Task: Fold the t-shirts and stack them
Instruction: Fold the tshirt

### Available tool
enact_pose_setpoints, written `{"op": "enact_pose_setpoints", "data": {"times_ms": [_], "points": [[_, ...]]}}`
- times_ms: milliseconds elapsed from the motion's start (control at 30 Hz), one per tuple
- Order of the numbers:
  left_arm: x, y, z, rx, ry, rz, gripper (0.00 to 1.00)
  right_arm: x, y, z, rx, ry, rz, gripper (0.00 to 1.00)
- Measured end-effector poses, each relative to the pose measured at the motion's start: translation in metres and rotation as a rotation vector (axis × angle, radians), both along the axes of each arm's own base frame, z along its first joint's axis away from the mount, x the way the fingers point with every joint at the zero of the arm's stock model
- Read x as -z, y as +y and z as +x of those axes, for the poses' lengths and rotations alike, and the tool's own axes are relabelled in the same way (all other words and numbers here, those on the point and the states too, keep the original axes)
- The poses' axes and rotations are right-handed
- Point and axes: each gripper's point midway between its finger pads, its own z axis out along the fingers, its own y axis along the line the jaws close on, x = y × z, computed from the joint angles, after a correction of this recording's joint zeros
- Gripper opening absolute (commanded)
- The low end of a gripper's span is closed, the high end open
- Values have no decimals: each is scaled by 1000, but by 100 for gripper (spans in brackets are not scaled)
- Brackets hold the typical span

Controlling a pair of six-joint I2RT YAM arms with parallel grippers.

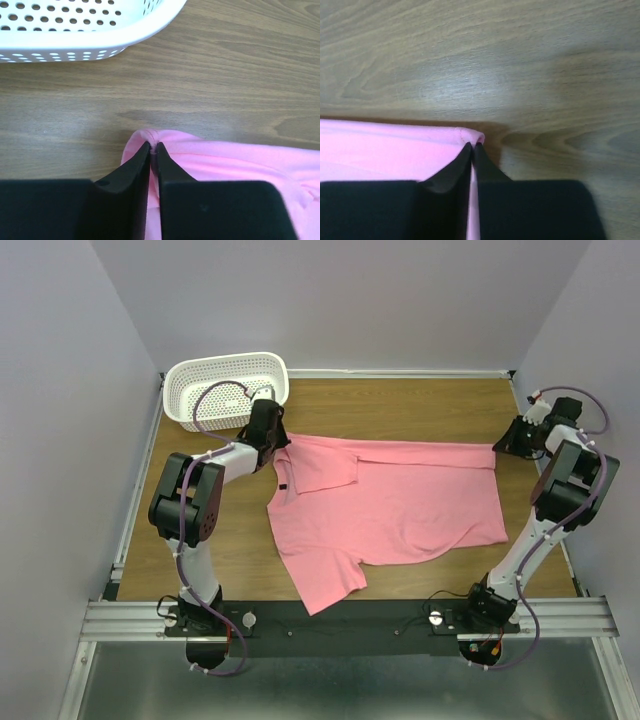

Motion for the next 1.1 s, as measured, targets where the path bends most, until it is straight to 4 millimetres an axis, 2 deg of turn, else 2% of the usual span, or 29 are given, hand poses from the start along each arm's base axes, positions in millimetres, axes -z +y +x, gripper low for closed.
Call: {"op": "enact_pose_setpoints", "data": {"times_ms": [67,100,233,267,300,400,467,533,567,600,633,667,700,733,833,867,900,1000,1100], "points": [[-1,0,1,-1,-2,-1,42,1,0,2,1,2,-2,39],[-2,1,2,-2,-3,0,46,2,-1,3,5,3,-4,40],[-5,5,2,-2,-6,6,50,2,-5,3,-2,2,-30,48],[-9,6,0,-1,-11,6,51,2,-6,3,-6,1,-41,53],[-15,7,-3,0,-21,3,52,1,-7,3,-9,-1,-47,54],[-45,11,-19,10,-73,-15,54,-6,-5,-4,-35,-15,-87,61],[-72,13,-33,17,-131,-38,56,-16,0,-14,-57,-31,-116,62],[-104,18,-54,24,-205,-65,67,-27,11,-25,-98,-49,-151,62],[-121,21,-67,25,-252,-87,75,-37,22,-31,-141,-73,-182,62],[-134,26,-82,23,-290,-105,90,-43,33,-38,-197,-90,-213,62],[-145,31,-100,19,-326,-126,94,-47,42,-43,-226,-98,-222,62],[-156,34,-111,18,-361,-145,96,-58,66,-51,-330,-134,-254,62],[-172,38,-128,15,-417,-195,96,-62,79,-54,-385,-153,-269,61],[-185,42,-149,16,-467,-248,96,-67,115,-66,-545,-195,-288,61],[-199,45,-187,40,-531,-357,94,-67,188,-106,-893,-282,-301,60],[-199,44,-194,50,-528,-381,93,-65,213,-126,-1008,-302,-288,60],[-197,40,-200,67,-510,-408,90,-61,246,-153,-1166,-337,-276,60],[-174,29,-212,105,-391,-460,86,-47,297,-214,-1426,-363,-240,59],[-141,19,-225,134,-262,-495,82,-37,327,-264,-1611,-366,-223,59]]}}
